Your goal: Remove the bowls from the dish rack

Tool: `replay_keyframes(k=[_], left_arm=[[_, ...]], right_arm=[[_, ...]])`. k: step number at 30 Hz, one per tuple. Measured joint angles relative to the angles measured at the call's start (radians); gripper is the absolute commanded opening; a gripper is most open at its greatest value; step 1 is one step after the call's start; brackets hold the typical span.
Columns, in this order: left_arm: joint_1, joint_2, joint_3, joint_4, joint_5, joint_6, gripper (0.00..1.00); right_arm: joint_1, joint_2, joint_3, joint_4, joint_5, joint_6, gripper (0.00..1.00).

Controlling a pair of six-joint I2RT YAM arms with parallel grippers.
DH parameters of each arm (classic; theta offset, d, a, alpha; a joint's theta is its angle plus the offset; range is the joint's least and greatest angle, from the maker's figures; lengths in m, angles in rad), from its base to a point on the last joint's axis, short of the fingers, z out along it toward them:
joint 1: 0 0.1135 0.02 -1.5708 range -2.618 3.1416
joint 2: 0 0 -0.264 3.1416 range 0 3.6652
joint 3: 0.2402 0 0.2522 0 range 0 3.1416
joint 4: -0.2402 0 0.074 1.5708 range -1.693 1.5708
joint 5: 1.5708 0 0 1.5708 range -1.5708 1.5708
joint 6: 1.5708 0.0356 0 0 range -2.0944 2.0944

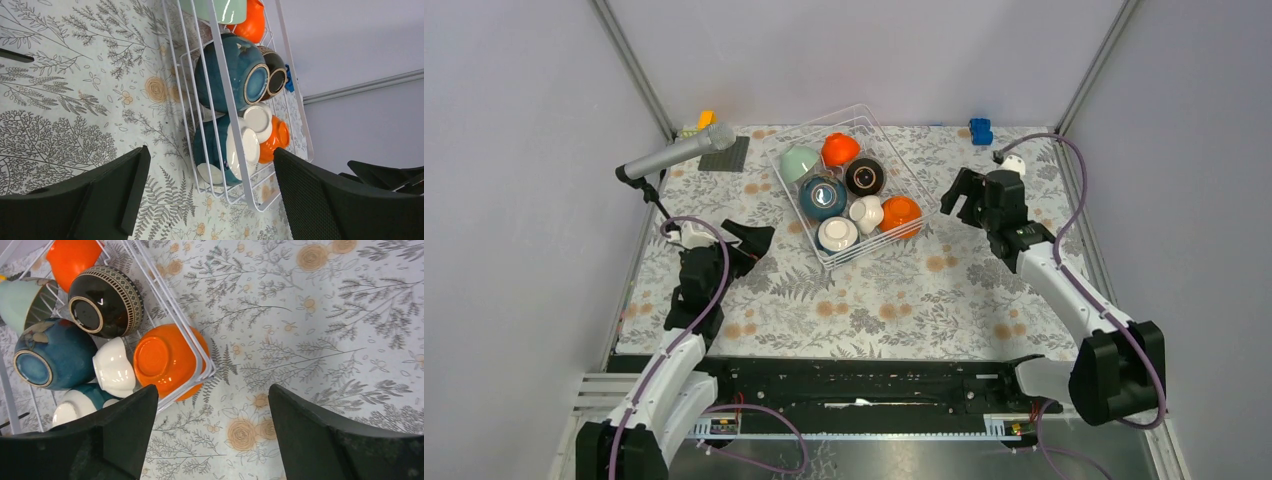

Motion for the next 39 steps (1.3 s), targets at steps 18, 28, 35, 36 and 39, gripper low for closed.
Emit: replay_keyframes(k=[18,28,35,36,39], left_arm=[[-0.018,0.201,-0.032,0.161,0.066,0.076,0.99],[-0.179,0.379,0.071,0.278,0.056,0.142,0.82],[-0.209,0.486,0.150,0.294,0.007,0.174,0.73],[-0.210,0.501,0.165,0.287,-0.009,0.174,0.73],[-0.210,0.542,0.211,0.262,-0.056,0.175,0.73]], right_arm=[[0.010,-0.018,0.013,-0.016,0.011,0.039,1.00],[0.201,0.134,0.188,-0.035,-0.030,-0.046,0.94],[0.285,0.216,0.229,-0.036,-0.037,-0.093,0.95],[0.292,0.218,0.229,-0.036,-0.037,-0.099,0.95],[0.296,0.217,0.229,-0.035,-0.033,-0.110,0.96]])
